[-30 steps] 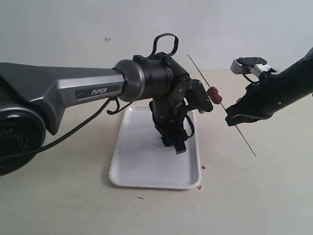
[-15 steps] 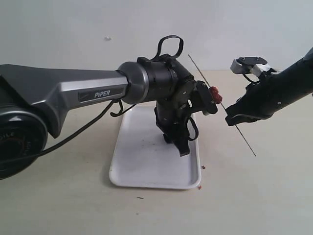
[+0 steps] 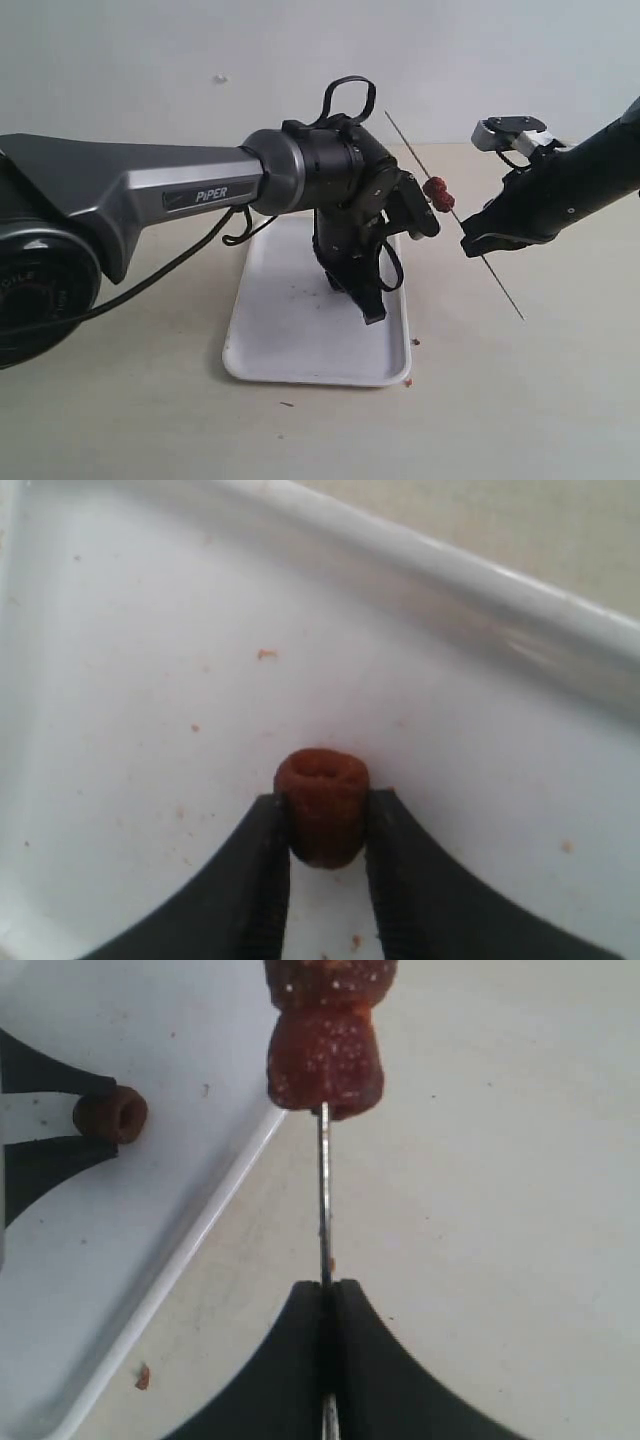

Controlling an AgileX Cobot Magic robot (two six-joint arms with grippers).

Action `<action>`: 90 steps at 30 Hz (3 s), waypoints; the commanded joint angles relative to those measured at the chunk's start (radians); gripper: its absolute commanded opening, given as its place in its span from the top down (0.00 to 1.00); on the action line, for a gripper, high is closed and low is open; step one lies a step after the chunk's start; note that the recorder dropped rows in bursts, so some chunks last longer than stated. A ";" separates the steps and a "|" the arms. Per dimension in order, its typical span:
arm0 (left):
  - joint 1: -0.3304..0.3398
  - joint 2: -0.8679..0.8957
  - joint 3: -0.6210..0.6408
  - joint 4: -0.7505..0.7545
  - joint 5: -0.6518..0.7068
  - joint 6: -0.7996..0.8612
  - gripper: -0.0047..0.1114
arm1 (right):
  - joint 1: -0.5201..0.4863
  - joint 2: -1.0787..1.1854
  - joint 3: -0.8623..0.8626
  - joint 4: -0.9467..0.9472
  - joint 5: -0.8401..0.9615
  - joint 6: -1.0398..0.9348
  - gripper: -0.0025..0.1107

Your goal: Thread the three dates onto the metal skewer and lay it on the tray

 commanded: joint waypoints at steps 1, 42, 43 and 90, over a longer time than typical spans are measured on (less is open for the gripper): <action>-0.004 -0.020 -0.002 -0.002 0.008 -0.048 0.73 | -0.004 -0.002 -0.003 0.001 -0.003 0.000 0.98; 0.364 -0.130 -0.002 -1.209 -0.432 -0.271 0.73 | -0.002 -0.002 -0.003 -0.023 0.197 -0.003 0.98; 0.364 -0.130 -0.002 -1.209 -0.434 -0.271 0.73 | -0.002 -0.002 -0.003 -0.020 0.197 -0.003 0.98; 0.341 -0.130 -0.002 -1.205 -0.394 -0.259 0.73 | -0.002 -0.002 -0.003 0.187 0.159 -0.140 0.98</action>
